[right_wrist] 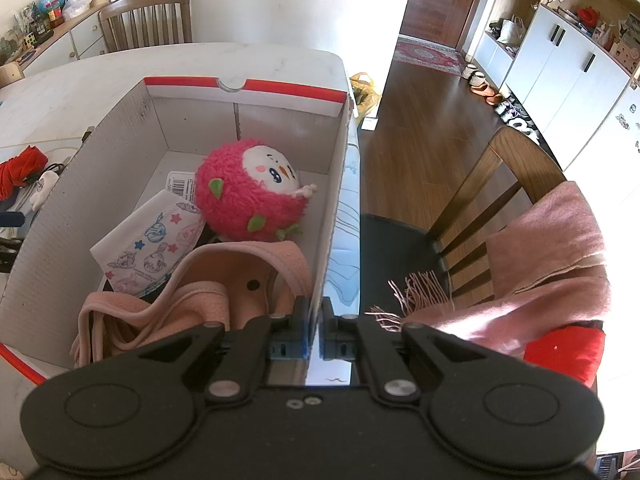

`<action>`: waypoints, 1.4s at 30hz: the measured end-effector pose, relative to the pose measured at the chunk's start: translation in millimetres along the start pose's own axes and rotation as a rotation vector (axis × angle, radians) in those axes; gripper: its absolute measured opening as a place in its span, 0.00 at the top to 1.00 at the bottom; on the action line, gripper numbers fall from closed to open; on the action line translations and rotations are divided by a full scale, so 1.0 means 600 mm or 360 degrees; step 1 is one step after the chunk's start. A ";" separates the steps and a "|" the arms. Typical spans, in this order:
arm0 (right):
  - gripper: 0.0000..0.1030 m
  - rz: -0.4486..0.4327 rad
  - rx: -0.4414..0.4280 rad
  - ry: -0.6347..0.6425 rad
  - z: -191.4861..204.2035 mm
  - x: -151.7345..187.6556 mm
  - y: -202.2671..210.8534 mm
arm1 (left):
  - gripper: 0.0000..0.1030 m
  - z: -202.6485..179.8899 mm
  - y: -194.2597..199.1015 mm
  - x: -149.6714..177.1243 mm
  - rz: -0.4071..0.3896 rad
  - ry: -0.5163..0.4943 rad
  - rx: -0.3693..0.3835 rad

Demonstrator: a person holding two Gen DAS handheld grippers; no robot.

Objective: Organize objects
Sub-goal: 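Move the left tool to the brown fuzzy ring and close on it, then lift the brown fuzzy ring and carry it over the box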

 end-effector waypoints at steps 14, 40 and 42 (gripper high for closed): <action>0.96 0.0000 -0.0001 -0.0003 0.001 0.000 0.000 | 0.15 -0.018 -0.041 -0.018 0.0032 -0.0061 -0.0076; 0.96 -0.0002 -0.0003 -0.0006 0.002 -0.001 0.000 | 0.84 -0.022 0.028 -0.014 -0.0062 0.0018 0.0002; 0.96 -0.0002 -0.0002 -0.0005 0.002 -0.001 0.000 | 0.84 -0.022 0.046 -0.016 -0.0086 0.0040 0.0024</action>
Point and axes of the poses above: each gripper's, at about its wrist camera, not at the fingertips, and y roughly against the way its jaws point, z to its left, x to its underside, the point moved 6 cm from there along -y, roughly the way its jaws point, and after that the axes turned 10 degrees about -y, right-handed, at the moved point
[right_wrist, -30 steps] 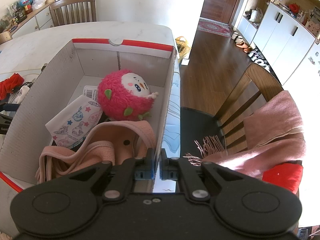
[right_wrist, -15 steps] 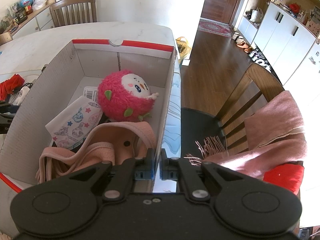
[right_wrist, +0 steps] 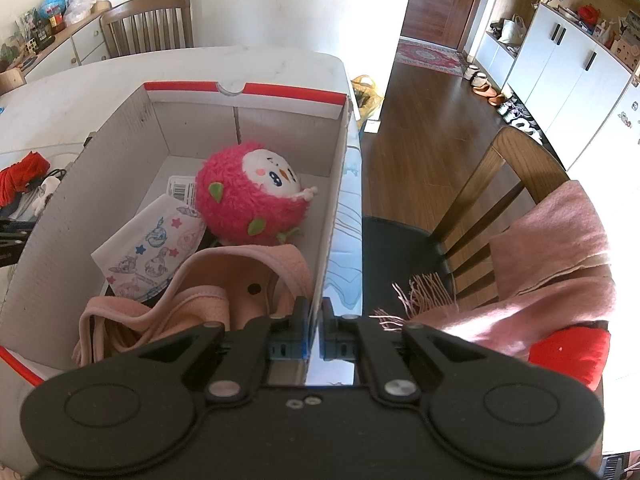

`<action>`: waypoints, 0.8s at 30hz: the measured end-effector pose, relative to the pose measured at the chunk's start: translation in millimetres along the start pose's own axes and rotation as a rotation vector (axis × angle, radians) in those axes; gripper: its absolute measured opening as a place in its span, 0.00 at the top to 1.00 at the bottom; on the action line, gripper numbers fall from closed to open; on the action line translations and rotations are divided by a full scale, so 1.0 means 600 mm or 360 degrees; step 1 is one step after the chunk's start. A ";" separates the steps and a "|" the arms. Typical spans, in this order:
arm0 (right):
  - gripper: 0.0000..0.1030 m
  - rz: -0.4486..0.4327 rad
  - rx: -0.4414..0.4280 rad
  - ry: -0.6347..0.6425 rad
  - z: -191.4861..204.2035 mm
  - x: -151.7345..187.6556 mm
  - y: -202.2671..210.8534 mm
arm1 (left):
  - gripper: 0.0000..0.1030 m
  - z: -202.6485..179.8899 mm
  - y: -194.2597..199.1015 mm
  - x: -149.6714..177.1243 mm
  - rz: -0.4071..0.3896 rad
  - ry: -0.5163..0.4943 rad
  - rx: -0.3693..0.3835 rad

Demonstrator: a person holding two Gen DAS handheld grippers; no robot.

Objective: Organize objects
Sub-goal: 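Lift the brown fuzzy ring and carry it over the box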

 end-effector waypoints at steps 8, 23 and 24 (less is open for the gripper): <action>0.96 -0.0001 0.0000 -0.0001 -0.001 0.000 0.000 | 0.84 -0.017 0.087 -0.031 -0.0129 0.0025 0.0129; 0.96 -0.0001 -0.0003 -0.0002 0.002 -0.001 0.000 | 0.84 -0.133 0.150 -0.089 -0.0212 -0.0212 0.0416; 0.96 -0.0002 -0.0002 -0.0003 0.002 -0.001 -0.001 | 0.84 -0.140 0.148 -0.091 -0.0209 -0.0227 0.0425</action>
Point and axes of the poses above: each gripper's, at about its wrist camera, not at the fingertips, and y roughly against the way its jaws point, z to its left, x to its underside, the point moved 6 cm from there along -y, roughly the way its jaws point, and after that the axes turned 10 degrees about -y, right-handed, at the moved point
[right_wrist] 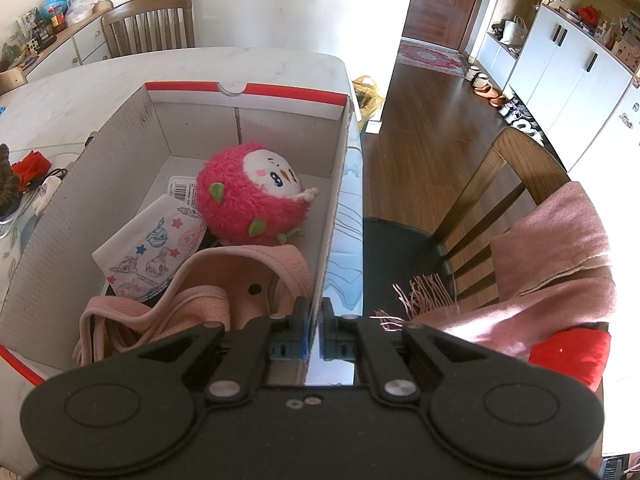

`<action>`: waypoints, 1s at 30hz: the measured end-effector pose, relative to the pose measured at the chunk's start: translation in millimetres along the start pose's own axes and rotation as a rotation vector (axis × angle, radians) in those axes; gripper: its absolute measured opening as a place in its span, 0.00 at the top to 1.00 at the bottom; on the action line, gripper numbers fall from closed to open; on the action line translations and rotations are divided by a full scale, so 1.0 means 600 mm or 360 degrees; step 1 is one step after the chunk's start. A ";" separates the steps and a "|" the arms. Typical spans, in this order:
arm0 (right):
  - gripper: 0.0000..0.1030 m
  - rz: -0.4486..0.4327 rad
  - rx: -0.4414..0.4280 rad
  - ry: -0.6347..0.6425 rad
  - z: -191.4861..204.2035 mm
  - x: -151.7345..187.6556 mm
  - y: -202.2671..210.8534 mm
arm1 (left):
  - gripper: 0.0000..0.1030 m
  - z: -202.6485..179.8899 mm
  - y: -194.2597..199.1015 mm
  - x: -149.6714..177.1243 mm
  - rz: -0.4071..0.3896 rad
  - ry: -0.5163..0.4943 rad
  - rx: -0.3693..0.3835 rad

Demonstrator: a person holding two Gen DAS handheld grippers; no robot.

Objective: Organize objects
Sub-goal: 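Lift the brown fuzzy ring and carry it over the box, then lower the ring onto the packet and open the left tool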

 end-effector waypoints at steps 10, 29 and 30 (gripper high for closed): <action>0.96 -0.0003 -0.0005 0.0001 0.005 -0.003 -0.002 | 0.83 -0.058 -0.056 -0.028 0.0068 -0.0154 0.0081; 0.96 -0.0012 -0.0020 -0.0006 0.016 -0.011 -0.008 | 0.83 -0.048 -0.207 -0.017 0.0426 -0.0251 0.0018; 0.96 -0.0012 -0.0020 -0.0006 0.016 -0.011 -0.008 | 0.83 -0.048 -0.213 -0.014 0.0446 -0.0254 0.0022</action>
Point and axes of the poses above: each gripper's, at about its wrist camera, not at the fingertips, and y roughly against the way its jaws point, z to its left, x to its underside, the point moved 6 cm from there along -y, roughly the way its jaws point, and after that the axes turned 10 degrees about -y, right-handed, at the moved point
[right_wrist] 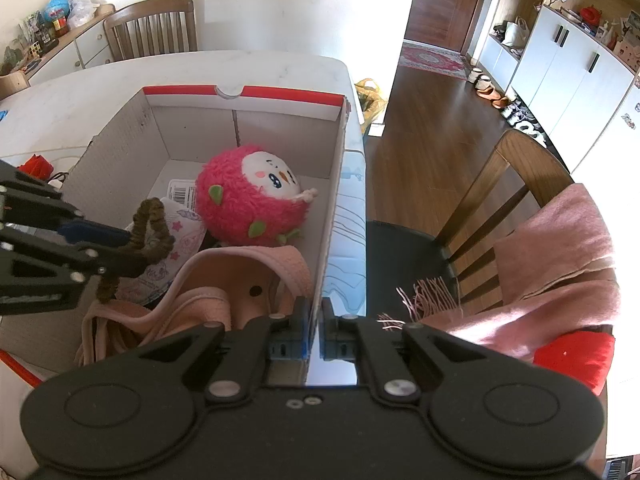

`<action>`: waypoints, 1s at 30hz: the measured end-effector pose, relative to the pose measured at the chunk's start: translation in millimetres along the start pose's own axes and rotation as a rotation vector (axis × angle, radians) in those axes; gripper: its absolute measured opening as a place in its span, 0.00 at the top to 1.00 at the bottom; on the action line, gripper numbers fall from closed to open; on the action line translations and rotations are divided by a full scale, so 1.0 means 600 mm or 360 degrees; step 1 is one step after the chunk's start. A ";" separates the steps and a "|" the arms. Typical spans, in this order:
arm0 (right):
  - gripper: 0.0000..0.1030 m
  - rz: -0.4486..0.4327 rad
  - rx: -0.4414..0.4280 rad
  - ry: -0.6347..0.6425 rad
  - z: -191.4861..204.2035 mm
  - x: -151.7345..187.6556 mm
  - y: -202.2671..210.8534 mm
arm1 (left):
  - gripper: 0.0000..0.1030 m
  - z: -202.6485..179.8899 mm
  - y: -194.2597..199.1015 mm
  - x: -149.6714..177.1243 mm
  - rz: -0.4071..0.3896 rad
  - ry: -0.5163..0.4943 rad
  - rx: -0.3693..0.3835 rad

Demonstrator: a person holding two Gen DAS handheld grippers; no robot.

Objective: Organize objects
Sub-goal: 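Lower the ring onto the packet and open the left tool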

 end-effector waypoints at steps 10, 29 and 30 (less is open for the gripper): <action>0.96 -0.0002 -0.0001 -0.0003 0.000 0.000 0.000 | 0.84 -0.004 -0.043 0.007 0.0152 -0.0093 -0.0032; 0.96 0.0002 -0.0017 -0.0006 0.006 -0.001 -0.004 | 0.43 -0.016 -0.019 0.006 0.0056 -0.0113 -0.0005; 0.96 0.0002 -0.0018 -0.0006 0.007 0.000 -0.005 | 0.42 -0.015 -0.014 0.005 0.0042 -0.0104 0.0002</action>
Point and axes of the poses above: each gripper's, at about its wrist camera, not at the fingertips, and y roughly against the way its jaws point, z to its left, x to its underside, the point moved 6 cm from there along -y, roughly the way its jaws point, and after that the axes turned 10 degrees about -y, right-handed, at the moved point
